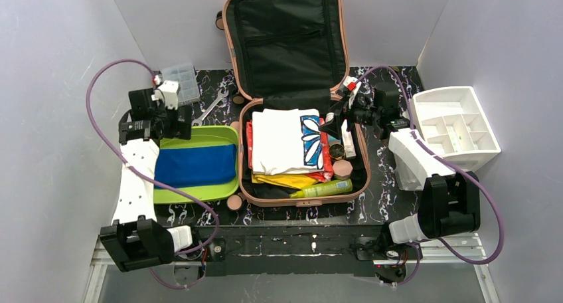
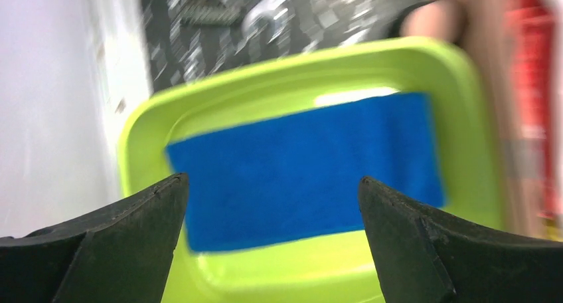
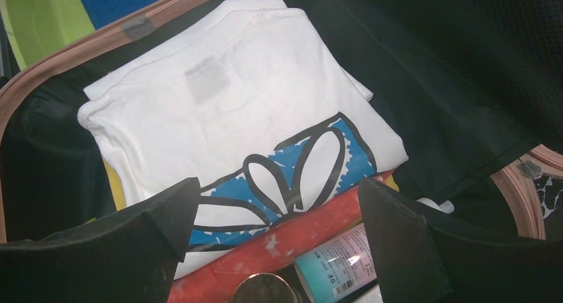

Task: Open, take out, and arrange the luggage
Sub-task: Place the clothes in the bin, then place the clothes in the opened luggage.

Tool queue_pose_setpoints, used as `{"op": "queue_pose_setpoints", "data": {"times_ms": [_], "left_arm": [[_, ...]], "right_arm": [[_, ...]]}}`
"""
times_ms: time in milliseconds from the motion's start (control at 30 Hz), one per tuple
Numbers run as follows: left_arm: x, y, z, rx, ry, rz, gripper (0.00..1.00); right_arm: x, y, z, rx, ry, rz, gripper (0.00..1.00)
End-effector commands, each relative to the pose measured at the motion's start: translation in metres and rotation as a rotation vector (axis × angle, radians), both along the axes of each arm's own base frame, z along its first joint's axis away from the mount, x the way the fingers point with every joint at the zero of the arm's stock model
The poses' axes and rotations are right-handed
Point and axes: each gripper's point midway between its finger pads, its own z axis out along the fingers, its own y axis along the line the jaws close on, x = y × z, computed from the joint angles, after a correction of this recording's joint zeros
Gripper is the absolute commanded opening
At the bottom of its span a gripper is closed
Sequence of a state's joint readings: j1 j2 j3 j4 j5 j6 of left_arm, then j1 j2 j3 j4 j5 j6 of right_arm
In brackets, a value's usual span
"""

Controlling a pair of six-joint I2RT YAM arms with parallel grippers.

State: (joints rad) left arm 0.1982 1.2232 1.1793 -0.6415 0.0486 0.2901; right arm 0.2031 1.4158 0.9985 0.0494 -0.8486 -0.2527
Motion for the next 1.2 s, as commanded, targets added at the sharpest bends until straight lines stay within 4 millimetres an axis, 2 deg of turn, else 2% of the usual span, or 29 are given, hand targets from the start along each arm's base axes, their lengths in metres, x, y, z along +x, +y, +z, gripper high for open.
{"op": "queue_pose_setpoints", "data": {"times_ms": [0, 67, 100, 200, 333, 400, 567, 733, 867, 967, 1167], "left_arm": [[0.001, -0.1, 0.03, -0.273, -0.043, -0.35, 0.98], [0.003, -0.12, 0.032, -0.271, -0.034, -0.435, 0.98], [0.002, -0.139, 0.035, -0.277, -0.034, -0.508, 0.98], [0.005, -0.163, 0.035, -0.285, -0.019, -0.596, 0.98], [0.022, -0.182, 0.035, -0.308, 0.044, -0.563, 0.98], [0.024, -0.196, 0.03, -0.372, 0.107, -0.547, 0.98], [0.023, -0.234, 0.014, -0.511, 0.244, -0.527, 0.98], [0.015, -0.262, 0.002, -0.573, 0.343, -0.483, 0.98], [0.009, -0.272, -0.013, -0.5, 0.367, -0.462, 0.98], [0.012, -0.269, -0.024, -0.415, 0.353, -0.436, 0.96], [0.016, -0.272, -0.048, -0.351, 0.395, -0.413, 0.91]], "right_arm": [[0.0, 0.001, -0.01, -0.023, -0.009, 0.045, 0.98], [0.0, 0.001, -0.016, -0.033, -0.001, 0.052, 0.98], [-0.002, 0.0, -0.021, -0.043, 0.024, 0.053, 0.98], [-0.003, 0.0, -0.028, -0.048, 0.05, 0.065, 0.98], [-0.008, -0.002, -0.036, -0.07, 0.074, 0.078, 0.98], [-0.01, -0.004, -0.037, -0.084, 0.065, 0.072, 0.98], [-0.013, -0.009, -0.034, -0.107, 0.022, 0.055, 0.98], [-0.012, -0.012, -0.035, -0.126, -0.002, 0.051, 0.98], [-0.014, -0.012, -0.038, -0.131, -0.007, 0.062, 0.98], [-0.015, -0.011, -0.04, -0.125, 0.002, 0.073, 0.98], [-0.016, -0.01, -0.041, -0.122, 0.003, 0.08, 0.98]]}}
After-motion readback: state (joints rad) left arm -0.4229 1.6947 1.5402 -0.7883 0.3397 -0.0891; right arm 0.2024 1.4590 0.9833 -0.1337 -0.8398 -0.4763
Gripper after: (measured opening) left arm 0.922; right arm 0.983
